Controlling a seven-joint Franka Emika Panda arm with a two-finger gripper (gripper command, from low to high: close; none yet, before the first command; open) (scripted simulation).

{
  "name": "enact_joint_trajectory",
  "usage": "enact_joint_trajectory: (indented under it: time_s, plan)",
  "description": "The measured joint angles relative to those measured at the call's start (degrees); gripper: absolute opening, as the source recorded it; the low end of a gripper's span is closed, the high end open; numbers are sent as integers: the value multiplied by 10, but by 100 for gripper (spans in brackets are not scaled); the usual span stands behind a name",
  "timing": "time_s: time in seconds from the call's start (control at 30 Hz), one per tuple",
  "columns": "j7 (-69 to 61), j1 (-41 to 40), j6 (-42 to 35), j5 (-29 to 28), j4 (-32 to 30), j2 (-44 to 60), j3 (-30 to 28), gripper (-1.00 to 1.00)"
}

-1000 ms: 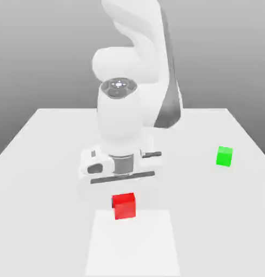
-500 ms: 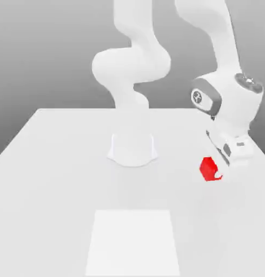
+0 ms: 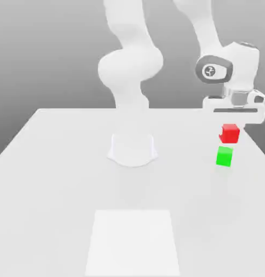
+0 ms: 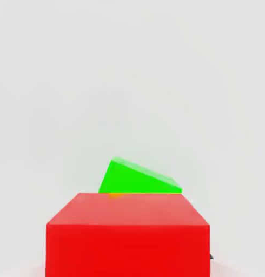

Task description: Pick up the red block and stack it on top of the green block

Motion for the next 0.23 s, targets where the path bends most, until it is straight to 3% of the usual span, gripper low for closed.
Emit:
enact_joint_trajectory:
  time_s: [0.13,0.17,0.23]
  plan:
    - [85,-29,56,-126,-1,63,-7,-100]
    - [113,-29,66,-168,-1,77,-20,100]
    - [113,-43,66,-168,-1,77,-20,100]
